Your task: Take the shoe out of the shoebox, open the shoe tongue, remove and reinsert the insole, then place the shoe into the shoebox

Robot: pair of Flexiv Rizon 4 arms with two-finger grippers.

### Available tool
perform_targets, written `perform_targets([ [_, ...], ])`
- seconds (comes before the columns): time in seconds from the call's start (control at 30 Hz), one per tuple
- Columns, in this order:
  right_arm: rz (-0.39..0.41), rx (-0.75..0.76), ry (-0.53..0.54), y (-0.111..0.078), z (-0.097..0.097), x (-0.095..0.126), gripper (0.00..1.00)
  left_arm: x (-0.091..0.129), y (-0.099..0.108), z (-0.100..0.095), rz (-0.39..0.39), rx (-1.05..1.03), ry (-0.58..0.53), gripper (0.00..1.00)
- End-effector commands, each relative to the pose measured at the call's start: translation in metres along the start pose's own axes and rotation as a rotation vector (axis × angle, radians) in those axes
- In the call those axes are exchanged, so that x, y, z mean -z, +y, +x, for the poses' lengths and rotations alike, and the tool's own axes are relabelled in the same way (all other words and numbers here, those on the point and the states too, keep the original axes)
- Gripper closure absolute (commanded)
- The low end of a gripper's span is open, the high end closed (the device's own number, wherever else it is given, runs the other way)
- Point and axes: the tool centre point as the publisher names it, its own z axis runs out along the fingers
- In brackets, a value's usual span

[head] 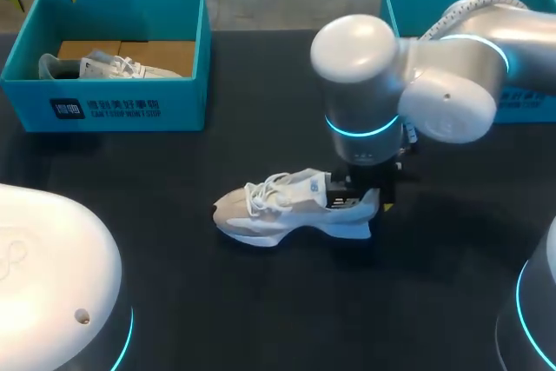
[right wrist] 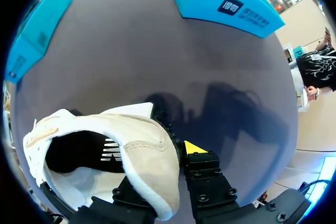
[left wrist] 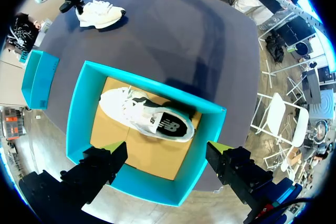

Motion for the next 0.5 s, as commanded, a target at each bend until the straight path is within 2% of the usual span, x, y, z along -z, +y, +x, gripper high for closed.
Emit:
perform_targets([
  [0.03, 0.004, 0.006, -0.011, 0.002, 0.009, -0.005, 1.00, 0.001, 0.000, 0.001, 0.000, -0.001, 0.002, 0.00],
  [0.37, -0.010, -0.019, -0.034, 0.006, 0.009, -0.016, 1.00, 0.001, 0.000, 0.001, 0.000, -0.001, 0.002, 0.00],
  [0.43, -0.012, -0.020, -0.037, 0.006, 0.009, -0.016, 0.77, 0.001, 0.000, 0.001, 0.000, -0.001, 0.002, 0.00],
  [0.5, -0.014, -0.019, -0.039, 0.007, 0.009, -0.015, 0.78, 0.001, 0.000, 0.001, 0.000, -0.001, 0.002, 0.00],
])
